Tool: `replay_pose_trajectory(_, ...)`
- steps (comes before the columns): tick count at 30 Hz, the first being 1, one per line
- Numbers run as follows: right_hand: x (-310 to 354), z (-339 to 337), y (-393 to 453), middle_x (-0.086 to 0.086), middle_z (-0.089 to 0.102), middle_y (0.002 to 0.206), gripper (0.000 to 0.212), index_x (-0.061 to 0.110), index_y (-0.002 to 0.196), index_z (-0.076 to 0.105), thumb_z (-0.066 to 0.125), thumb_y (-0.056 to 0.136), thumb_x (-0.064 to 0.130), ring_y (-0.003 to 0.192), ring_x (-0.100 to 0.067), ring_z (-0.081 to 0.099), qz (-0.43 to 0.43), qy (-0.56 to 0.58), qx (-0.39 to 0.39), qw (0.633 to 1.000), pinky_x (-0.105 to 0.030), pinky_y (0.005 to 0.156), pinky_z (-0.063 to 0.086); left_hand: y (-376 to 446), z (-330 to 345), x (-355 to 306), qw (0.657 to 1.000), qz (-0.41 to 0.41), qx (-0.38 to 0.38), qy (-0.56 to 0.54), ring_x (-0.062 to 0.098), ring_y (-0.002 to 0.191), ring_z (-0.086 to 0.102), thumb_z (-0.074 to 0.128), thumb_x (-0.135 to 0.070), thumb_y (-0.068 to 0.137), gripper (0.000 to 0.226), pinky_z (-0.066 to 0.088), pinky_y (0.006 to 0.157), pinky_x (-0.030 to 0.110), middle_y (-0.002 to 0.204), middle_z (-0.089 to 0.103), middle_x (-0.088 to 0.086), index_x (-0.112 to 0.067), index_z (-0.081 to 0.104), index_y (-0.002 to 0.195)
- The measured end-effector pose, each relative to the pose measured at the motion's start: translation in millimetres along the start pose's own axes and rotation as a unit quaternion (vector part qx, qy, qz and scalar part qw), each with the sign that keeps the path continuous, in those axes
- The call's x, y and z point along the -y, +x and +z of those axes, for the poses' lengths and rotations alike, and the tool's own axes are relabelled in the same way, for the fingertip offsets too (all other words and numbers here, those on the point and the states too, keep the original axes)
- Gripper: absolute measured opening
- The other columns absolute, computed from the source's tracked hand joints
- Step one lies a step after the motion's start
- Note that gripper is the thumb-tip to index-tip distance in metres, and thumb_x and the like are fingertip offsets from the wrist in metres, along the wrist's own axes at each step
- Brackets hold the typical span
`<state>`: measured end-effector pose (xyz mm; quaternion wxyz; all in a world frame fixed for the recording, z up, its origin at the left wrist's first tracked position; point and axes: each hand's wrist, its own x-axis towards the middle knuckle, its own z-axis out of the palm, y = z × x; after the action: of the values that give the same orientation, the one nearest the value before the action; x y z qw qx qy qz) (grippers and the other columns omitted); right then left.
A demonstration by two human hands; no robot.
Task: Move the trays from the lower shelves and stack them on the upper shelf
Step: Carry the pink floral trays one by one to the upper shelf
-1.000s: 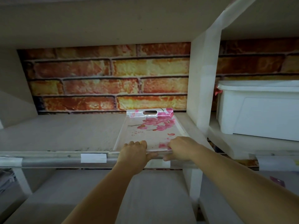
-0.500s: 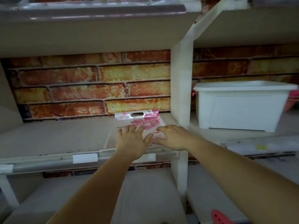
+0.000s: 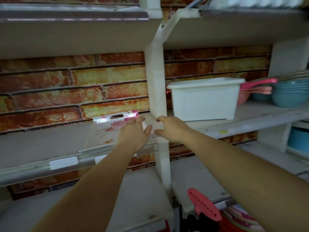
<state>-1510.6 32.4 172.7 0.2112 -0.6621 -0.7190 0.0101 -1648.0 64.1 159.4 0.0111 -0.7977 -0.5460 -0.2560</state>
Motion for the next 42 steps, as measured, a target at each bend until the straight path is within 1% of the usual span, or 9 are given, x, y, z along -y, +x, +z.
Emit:
replay_pose_trajectory(3,-17,-4,-14,-0.010,0.044,0.144,0.061,0.016,0.145,0.035,0.058,0.092,0.034,0.128,-0.026,0.046,0.054,0.044,-0.030,0.997,-0.031,0.099,0.040,0,6,-20,0.994,-0.010,-0.010,-0.105,0.030,0.125,0.047,0.046,-0.031,0.097,0.048,0.039,0.100,0.038,0.140,0.046,0.013,-0.013,0.036,0.140)
replay_pose_trajectory(11,-88,-33,-74,-0.012,0.044,0.141,0.056,0.014,0.146,0.033,0.051,0.095,0.031,0.129,-0.025,0.043,0.194,0.056,-0.093,0.975,-0.031,0.099,0.039,1,42,-107,0.978,0.058,0.031,-0.196,0.031,0.123,0.047,0.046,-0.028,0.097,0.045,0.037,0.100,0.036,0.136,0.047,0.015,-0.013,0.037,0.138)
replay_pose_trajectory(21,-201,-96,-193,-0.014,0.051,0.137,0.046,0.012,0.139,0.043,0.049,0.096,0.028,0.125,-0.030,0.049,0.368,0.005,-0.155,0.917,-0.033,0.098,0.041,-30,92,-274,0.940,0.194,0.106,-0.262,0.031,0.122,0.047,0.046,-0.027,0.097,0.044,0.038,0.098,0.035,0.134,0.049,0.015,-0.013,0.039,0.137)
replay_pose_trajectory(24,-236,-117,-236,-0.013,0.047,0.142,0.051,0.012,0.144,0.037,0.047,0.098,0.031,0.128,-0.028,0.046,0.402,-0.011,-0.158,0.902,-0.032,0.099,0.040,-45,106,-326,0.930,0.223,0.122,-0.266,0.032,0.118,0.049,0.047,-0.028,0.096,0.041,0.039,0.097,0.037,0.130,0.051,0.016,-0.013,0.043,0.134)
replay_pose_trajectory(29,-311,-144,-302,-0.014,0.052,0.134,0.052,0.014,0.144,0.036,0.050,0.096,0.029,0.120,-0.029,0.052,0.442,-0.003,-0.159,0.883,-0.036,0.095,0.044,-72,137,-417,0.922,0.250,0.149,-0.256,0.031,0.122,0.047,0.046,-0.030,0.096,0.043,0.040,0.101,0.040,0.135,0.049,0.014,-0.014,0.041,0.135)
replay_pose_trajectory(31,-345,-155,-325,-0.013,0.051,0.135,0.052,0.015,0.143,0.038,0.052,0.095,0.031,0.120,-0.028,0.052,0.450,-0.005,-0.163,0.878,-0.035,0.095,0.044,-84,150,-455,0.921,0.251,0.156,-0.254,0.028,0.123,0.047,0.045,-0.030,0.097,0.043,0.039,0.100,0.038,0.135,0.049,0.012,-0.015,0.040,0.136)
replay_pose_trajectory(34,-397,-173,-354,-0.012,0.049,0.139,0.051,0.016,0.143,0.039,0.051,0.096,0.030,0.114,-0.027,0.056,0.455,-0.013,-0.147,0.878,-0.031,0.087,0.046,-99,169,-515,0.917,0.248,0.172,-0.261,0.025,0.124,0.045,0.044,-0.031,0.098,0.044,0.038,0.099,0.035,0.137,0.046,0.010,-0.017,0.037,0.139)
replay_pose_trajectory(38,-450,-200,-385,-0.010,0.044,0.144,0.054,0.016,0.145,0.035,0.052,0.096,0.031,0.121,-0.026,0.052,0.461,-0.010,-0.141,0.876,-0.032,0.094,0.046,-108,190,-583,0.913,0.250,0.186,-0.262,0.025,0.125,0.045,0.043,-0.031,0.098,0.045,0.039,0.097,0.035,0.138,0.045,0.010,-0.018,0.035,0.141)
replay_pose_trajectory(42,-492,-221,-402,-0.008,0.048,0.142,0.051,0.014,0.144,0.036,0.050,0.097,0.029,0.119,-0.024,0.054,0.456,-0.020,-0.142,0.878,-0.028,0.088,0.046,-105,209,-637,0.910,0.262,0.190,-0.259,0.025,0.120,0.047,0.042,-0.031,0.099,0.044,0.041,0.091,0.034,0.136,0.046,0.011,-0.017,0.035,0.139)
